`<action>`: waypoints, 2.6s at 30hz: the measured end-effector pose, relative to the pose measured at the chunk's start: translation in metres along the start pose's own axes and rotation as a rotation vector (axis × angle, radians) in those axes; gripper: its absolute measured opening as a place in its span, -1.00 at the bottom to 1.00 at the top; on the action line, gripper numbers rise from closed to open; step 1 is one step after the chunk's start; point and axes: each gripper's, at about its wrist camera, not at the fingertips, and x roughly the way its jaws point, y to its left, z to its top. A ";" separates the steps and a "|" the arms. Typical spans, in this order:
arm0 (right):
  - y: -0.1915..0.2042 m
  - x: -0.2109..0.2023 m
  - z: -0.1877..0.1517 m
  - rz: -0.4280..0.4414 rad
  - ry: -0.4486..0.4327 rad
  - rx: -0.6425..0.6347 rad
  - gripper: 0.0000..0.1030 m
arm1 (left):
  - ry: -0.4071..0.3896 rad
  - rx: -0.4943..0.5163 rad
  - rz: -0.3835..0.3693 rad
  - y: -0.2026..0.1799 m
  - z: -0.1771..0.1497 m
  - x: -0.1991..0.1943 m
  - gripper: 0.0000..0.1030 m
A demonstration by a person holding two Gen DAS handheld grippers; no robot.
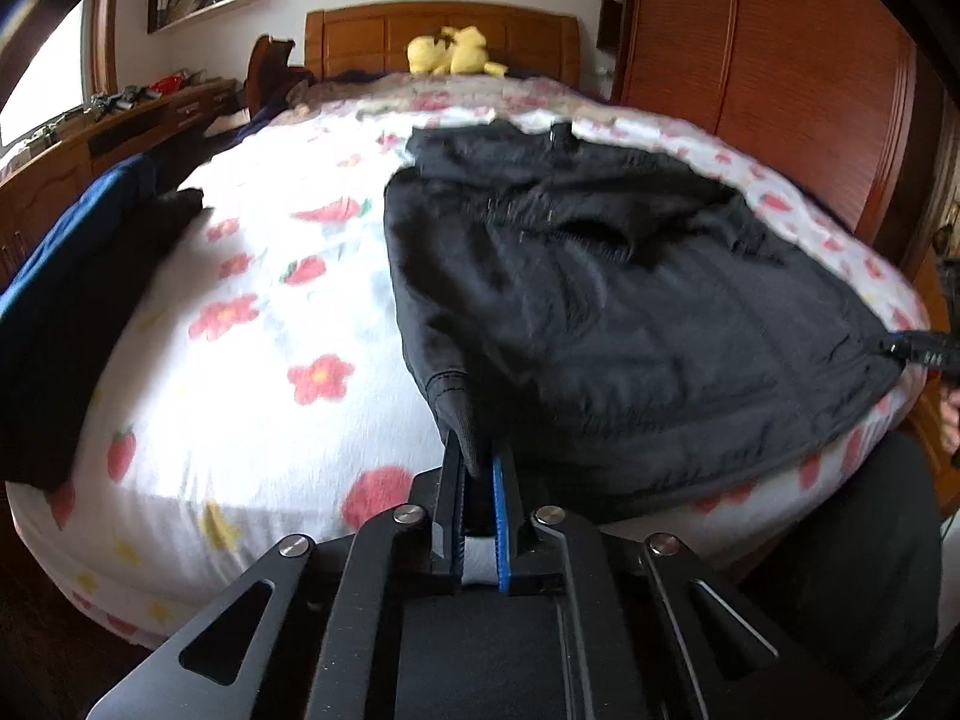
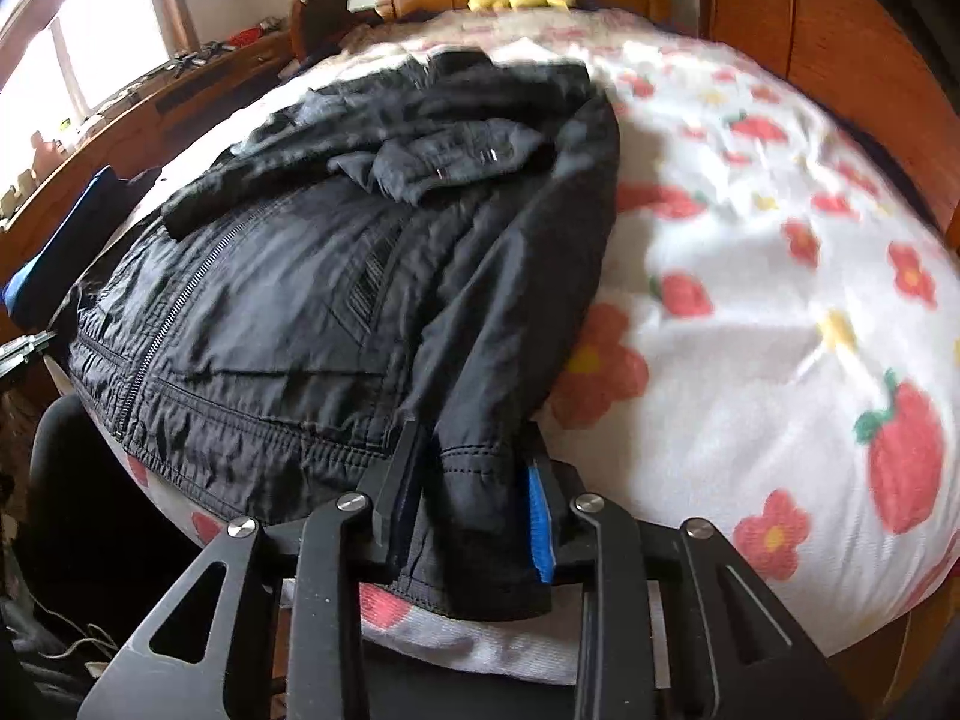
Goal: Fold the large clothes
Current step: 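Grasp the jacket hem with both grippers, then lift the hem with both grippers and fold it toward the collar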
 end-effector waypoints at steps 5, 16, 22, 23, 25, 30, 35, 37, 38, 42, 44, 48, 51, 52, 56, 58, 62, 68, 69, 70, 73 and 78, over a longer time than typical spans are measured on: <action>0.005 -0.032 0.022 0.036 -0.117 -0.008 -0.68 | -0.123 0.016 0.004 -0.011 0.031 -0.038 -0.89; 0.029 -0.152 0.078 0.058 -0.386 -0.039 -0.76 | -0.378 0.069 -0.069 -0.050 0.100 -0.155 -0.90; 0.037 -0.220 0.080 0.044 -0.495 -0.060 -0.77 | -0.514 0.078 -0.077 -0.055 0.109 -0.218 -0.91; 0.039 -0.235 0.079 0.036 -0.521 -0.069 -0.77 | -0.538 0.086 -0.077 -0.059 0.109 -0.229 -0.91; 0.046 -0.256 0.075 0.020 -0.562 -0.078 -0.77 | -0.569 0.096 -0.086 -0.064 0.109 -0.247 -0.91; 0.048 -0.294 0.065 0.010 -0.633 -0.079 -0.77 | -0.638 0.109 -0.097 -0.067 0.110 -0.279 -0.91; 0.036 -0.262 0.068 -0.030 -0.584 -0.084 -0.78 | -0.586 0.083 -0.053 -0.052 0.113 -0.231 -0.91; 0.030 -0.229 0.073 -0.037 -0.518 -0.078 -0.77 | -0.513 0.055 -0.039 -0.053 0.120 -0.180 -0.91; 0.027 -0.216 0.075 -0.036 -0.495 -0.074 -0.77 | -0.487 0.049 -0.029 -0.051 0.121 -0.164 -0.91; 0.018 -0.149 0.089 -0.084 -0.407 -0.094 -0.77 | -0.441 0.044 0.003 -0.050 0.127 -0.119 -0.91; 0.011 -0.129 0.095 -0.096 -0.384 -0.092 -0.77 | -0.426 0.037 0.014 -0.055 0.137 -0.104 -0.91; -0.008 -0.076 0.112 -0.099 -0.341 -0.063 -0.77 | -0.427 0.010 0.036 -0.057 0.143 -0.094 -0.90; -0.024 -0.042 0.121 -0.085 -0.315 -0.009 -0.77 | -0.404 -0.023 0.039 -0.060 0.150 -0.088 -0.90; -0.028 -0.032 0.124 -0.080 -0.309 0.007 -0.77 | -0.396 -0.029 0.031 -0.064 0.154 -0.089 -0.90; -0.035 -0.001 0.143 -0.098 -0.291 0.017 -0.77 | -0.388 -0.029 0.040 -0.074 0.168 -0.078 -0.90; -0.039 0.010 0.156 -0.106 -0.284 0.012 -0.76 | -0.389 -0.028 0.035 -0.076 0.178 -0.068 -0.90; -0.047 0.029 0.185 -0.140 -0.283 -0.003 -0.76 | -0.403 -0.036 0.028 -0.079 0.197 -0.043 -0.90; -0.065 0.062 0.214 -0.153 -0.244 0.046 -0.76 | -0.413 -0.075 -0.017 -0.069 0.197 -0.016 -0.89; -0.066 0.067 0.215 -0.154 -0.236 0.052 -0.76 | -0.408 -0.073 -0.017 -0.066 0.196 -0.010 -0.89; -0.066 0.073 0.217 -0.158 -0.226 0.056 -0.76 | -0.400 -0.067 -0.013 -0.065 0.196 -0.005 -0.89; -0.064 0.092 0.221 -0.177 -0.203 0.051 -0.76 | -0.361 -0.060 0.000 -0.062 0.200 0.005 -0.87; -0.061 0.121 0.229 -0.206 -0.166 0.058 -0.76 | -0.311 -0.054 0.004 -0.063 0.210 0.008 -0.76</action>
